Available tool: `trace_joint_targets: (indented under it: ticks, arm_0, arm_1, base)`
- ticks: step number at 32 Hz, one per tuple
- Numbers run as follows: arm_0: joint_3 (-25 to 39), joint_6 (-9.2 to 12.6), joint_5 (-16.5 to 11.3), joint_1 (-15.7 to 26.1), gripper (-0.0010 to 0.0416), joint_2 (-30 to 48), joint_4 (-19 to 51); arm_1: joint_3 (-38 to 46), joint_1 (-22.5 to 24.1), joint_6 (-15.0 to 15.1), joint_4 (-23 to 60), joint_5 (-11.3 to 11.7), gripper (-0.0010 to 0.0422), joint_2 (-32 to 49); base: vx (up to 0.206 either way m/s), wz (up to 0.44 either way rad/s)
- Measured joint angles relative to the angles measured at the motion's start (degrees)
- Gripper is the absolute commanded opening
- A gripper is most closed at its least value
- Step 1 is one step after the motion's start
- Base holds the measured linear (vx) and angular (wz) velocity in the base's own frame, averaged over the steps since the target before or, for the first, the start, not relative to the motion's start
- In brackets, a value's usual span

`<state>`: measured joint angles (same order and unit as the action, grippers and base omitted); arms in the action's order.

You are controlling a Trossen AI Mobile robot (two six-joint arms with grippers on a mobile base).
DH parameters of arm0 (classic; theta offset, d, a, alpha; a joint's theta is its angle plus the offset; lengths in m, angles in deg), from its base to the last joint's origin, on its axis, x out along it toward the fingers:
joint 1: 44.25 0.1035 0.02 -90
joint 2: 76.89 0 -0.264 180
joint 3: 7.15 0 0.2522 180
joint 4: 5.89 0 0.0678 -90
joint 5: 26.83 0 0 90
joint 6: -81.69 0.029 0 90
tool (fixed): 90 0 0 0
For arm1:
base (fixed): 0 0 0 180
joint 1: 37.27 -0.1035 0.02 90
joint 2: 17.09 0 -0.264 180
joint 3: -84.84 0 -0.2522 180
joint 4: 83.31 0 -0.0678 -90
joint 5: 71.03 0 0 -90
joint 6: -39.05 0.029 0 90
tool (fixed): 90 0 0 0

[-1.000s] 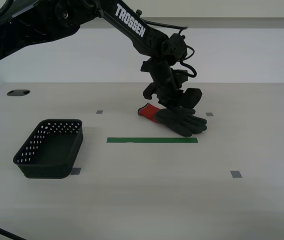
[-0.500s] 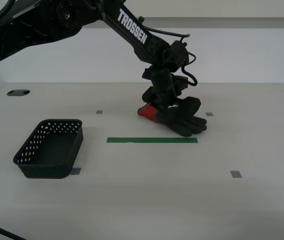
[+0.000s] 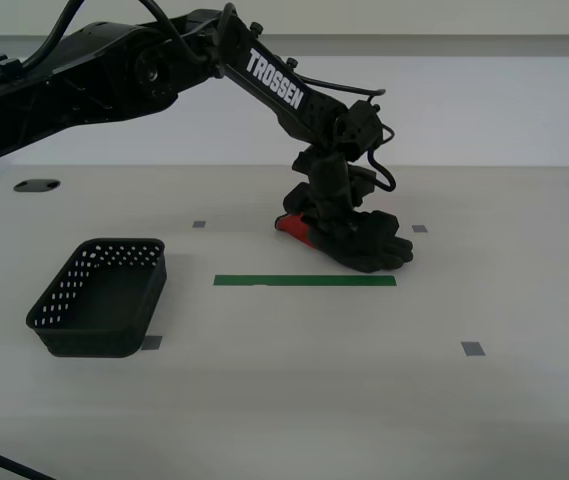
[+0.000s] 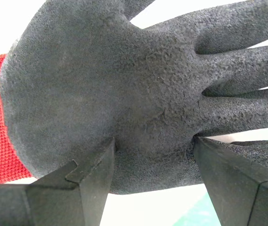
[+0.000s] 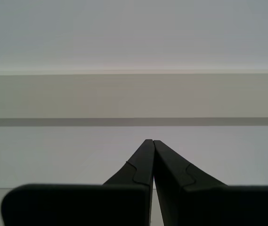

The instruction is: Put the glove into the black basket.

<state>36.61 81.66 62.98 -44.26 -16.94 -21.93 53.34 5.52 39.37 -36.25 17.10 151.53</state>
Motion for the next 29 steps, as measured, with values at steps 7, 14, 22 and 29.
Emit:
trace_joint_targets:
  ticks: [7, 14, 22, 29]
  arm_0:
    - [0.0, 0.0, 0.0, 0.0, 0.0001, 0.0, 0.0]
    - [0.0, 0.0, 0.0, 0.0, 0.0000, 0.0, 0.0]
    - [0.0, 0.0, 0.0, 0.0, 0.0001, 0.0, 0.0]
    - [0.0, 0.0, 0.0, 0.0, 0.0001, 0.0, 0.5]
  arm_1:
    - [-0.3, 0.0, -1.8, 3.2, -0.2, 0.0014, -0.2]
    - [0.2, -0.1, 0.2, 3.2, -0.2, -0.0002, -0.7]
    - [0.2, -0.1, 2.1, 7.6, -0.3, -0.0002, -6.4]
    - [0.2, -0.4, 5.9, 16.7, -0.8, -0.0002, -13.1]
  base:
    - [0.000, 0.000]
    - [0.000, 0.000]
    - [0.000, 0.000]
    - [0.000, 0.000]
